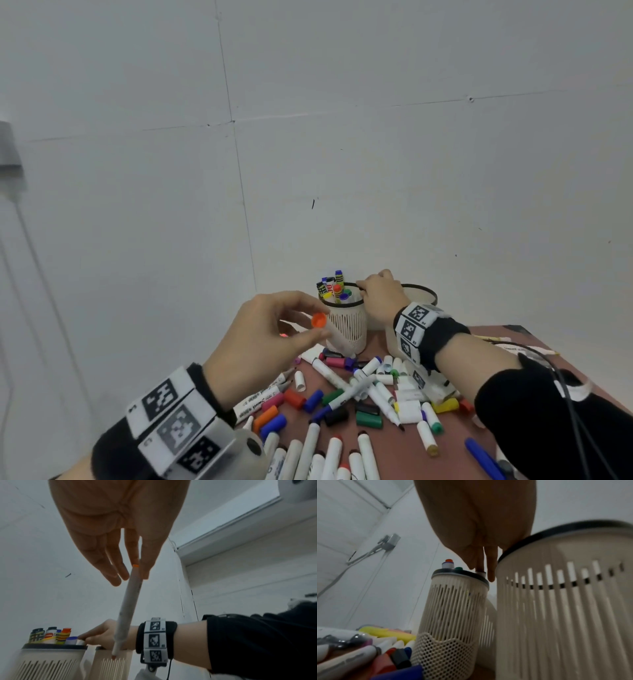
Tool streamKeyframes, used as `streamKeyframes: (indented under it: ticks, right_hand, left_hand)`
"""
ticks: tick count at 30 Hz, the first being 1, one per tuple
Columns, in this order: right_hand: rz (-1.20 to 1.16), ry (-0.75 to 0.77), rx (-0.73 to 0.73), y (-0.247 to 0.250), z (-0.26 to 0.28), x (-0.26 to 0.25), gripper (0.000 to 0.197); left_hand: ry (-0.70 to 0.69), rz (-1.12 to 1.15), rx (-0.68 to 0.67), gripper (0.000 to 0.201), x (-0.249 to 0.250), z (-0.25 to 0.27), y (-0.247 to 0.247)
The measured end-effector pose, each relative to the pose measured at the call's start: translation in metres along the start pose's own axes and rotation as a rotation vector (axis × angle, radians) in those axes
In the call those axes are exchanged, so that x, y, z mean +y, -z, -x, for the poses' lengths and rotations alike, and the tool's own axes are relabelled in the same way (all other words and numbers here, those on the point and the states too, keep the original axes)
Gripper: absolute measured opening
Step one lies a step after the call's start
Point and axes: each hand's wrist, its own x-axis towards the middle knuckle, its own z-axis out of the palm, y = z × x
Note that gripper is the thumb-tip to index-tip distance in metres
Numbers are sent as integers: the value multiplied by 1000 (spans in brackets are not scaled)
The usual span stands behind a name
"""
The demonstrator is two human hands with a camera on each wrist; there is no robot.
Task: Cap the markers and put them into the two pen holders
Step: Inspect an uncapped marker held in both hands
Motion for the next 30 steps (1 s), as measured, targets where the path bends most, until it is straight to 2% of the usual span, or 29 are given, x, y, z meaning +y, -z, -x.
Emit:
streamKeyframes:
  ticks: [2,4,10,12,16,17,20,22,25,27,30]
  right_hand:
    - [120,17,-11,7,5,-3,40]
    - [145,29,-5,16,9,-3,40]
    - [-102,163,49,47,38,1,35]
    - [-108,233,47,52,53,6,32]
    - [-38,332,-99,54,85,22,28]
    - [-13,349,-152,55,93,26,28]
    - [60,374,-329,60,117,39,30]
    - [92,361,-443,65,130,47,33]
    - [100,313,-575,75,148,58,37]
    - [107,313,-633,79,160,63,33]
    - [131,329,-684,74,174,69,35]
  left_hand:
    - [26,94,55,16,3,6,3]
    - [18,163,112,16,6,12,8]
    - [23,337,287,32,12,31,23]
    - [26,389,332,33,13,40,26]
    - [66,464,393,29,11,60,31]
    - [80,484,401,34,10,66,31]
    - [117,553,430,65,8,83,30]
    - [142,617,459,70,9,92,27]
    - [200,730,504,46,8,102,24]
    - [226,806,533,31,6,109,22]
    - [262,846,574,27,6,116,19]
